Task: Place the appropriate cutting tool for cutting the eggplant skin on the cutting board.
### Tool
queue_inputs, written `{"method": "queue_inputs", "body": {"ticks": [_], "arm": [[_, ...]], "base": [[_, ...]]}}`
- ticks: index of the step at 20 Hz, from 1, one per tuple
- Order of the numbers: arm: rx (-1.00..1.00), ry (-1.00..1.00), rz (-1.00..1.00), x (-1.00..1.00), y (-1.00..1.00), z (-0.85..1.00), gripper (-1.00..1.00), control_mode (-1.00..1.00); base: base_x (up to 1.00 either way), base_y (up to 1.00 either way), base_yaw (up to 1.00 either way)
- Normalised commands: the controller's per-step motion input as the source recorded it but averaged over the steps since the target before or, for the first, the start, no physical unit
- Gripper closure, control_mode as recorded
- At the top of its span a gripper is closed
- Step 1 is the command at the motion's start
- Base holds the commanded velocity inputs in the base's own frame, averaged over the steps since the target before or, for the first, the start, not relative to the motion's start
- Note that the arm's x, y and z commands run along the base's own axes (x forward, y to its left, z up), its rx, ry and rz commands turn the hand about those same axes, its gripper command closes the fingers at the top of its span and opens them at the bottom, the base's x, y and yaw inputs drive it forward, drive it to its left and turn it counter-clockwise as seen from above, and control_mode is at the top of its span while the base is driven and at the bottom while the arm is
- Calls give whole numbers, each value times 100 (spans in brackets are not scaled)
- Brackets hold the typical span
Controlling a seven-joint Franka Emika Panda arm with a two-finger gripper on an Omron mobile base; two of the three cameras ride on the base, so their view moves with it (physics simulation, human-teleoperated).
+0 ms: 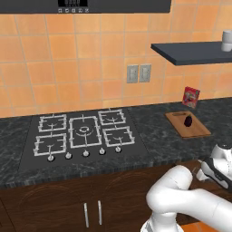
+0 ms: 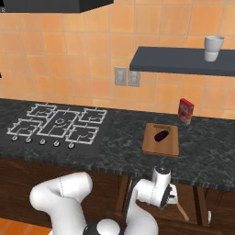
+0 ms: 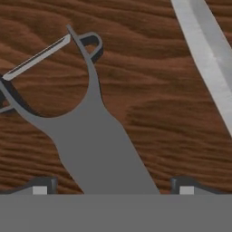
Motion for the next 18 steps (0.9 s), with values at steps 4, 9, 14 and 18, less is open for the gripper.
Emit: {"method": "queue_inputs", "body": {"ticks": [4,9,14,18], "arm": [[0,0,0,-3,0,-26,100,-100],[0,0,0,-29,0,-22,100,-100],[0,0,0,-47,0,-16,100,-100],[2,0,0,-14,0,17,100,-100]], "base": [[0,0,0],[0,0,0],[0,0,0],[0,0,0]]}}
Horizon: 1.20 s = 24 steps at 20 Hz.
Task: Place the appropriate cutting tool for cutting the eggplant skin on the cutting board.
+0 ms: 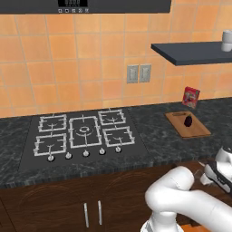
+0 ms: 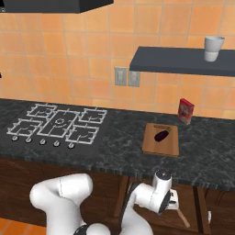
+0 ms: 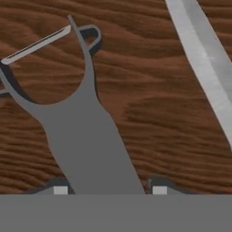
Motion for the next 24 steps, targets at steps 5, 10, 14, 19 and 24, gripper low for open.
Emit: {"method": "queue_inputs", "body": {"ticks": [5,10,14,19,24], "arm": [[5,-1,0,-68,1,77,100,-100],[0,0,1,-89,0,90,100,-100],[0,0,0,-47,0,99,100,-100],[1,0,0,-6,0,100,100,-100],[7,0,0,16,-7,100,100,-100]], "base": [[0,0,0],[0,0,0],[0,0,0],[0,0,0],[0,0,0]]}}
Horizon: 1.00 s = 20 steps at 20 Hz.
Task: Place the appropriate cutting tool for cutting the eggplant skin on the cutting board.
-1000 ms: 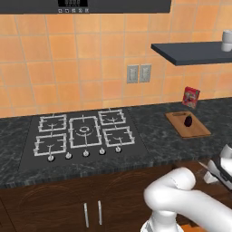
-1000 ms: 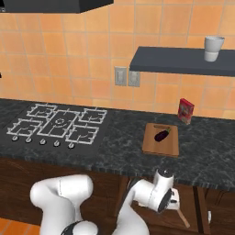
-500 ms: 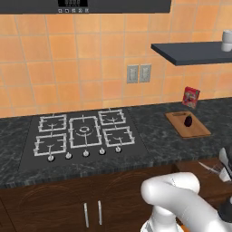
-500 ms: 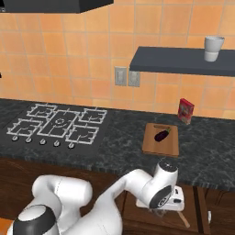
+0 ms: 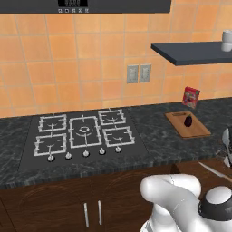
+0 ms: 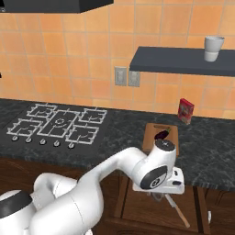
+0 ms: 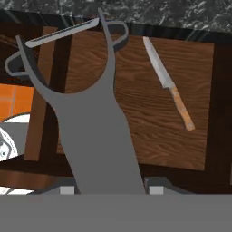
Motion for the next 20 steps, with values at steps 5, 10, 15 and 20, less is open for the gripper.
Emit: {"method": "queue_inputs", "body": {"ticks": [5,10,15,20], "arm": [[11,0,0,-28,-2,94,100,-100],[6,4,-1,18,-2,84,100,-100],[3,22,-10,99,0,5,100,-100],[9,17,-16,100,-3,-52,100,-100]], "base": [[0,0,0],[0,0,0],[0,0,0],[0,0,0]]}}
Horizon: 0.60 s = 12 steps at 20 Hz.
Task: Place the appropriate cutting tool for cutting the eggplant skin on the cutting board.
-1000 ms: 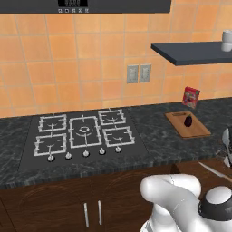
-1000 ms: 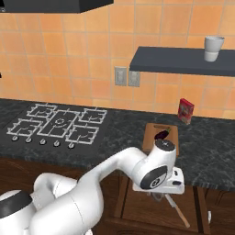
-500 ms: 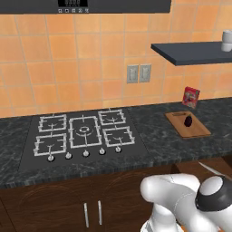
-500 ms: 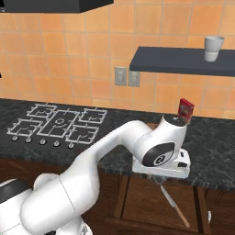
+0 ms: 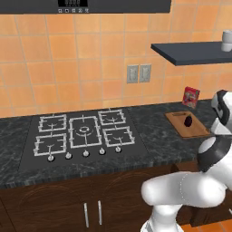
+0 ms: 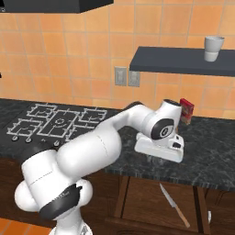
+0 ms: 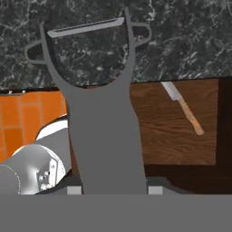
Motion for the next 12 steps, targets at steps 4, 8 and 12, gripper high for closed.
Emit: {"method": "queue_inputs", "body": {"ticks": [4,8,12], "arm": [[10,11,-27,92,0,-46,100,-100],[8,2,-23,80,-9,-16,100,-100],[1,4,-16,85,-41,-15,100,-100]], "base": [[0,0,0],[0,0,0],[0,0,0]]}}
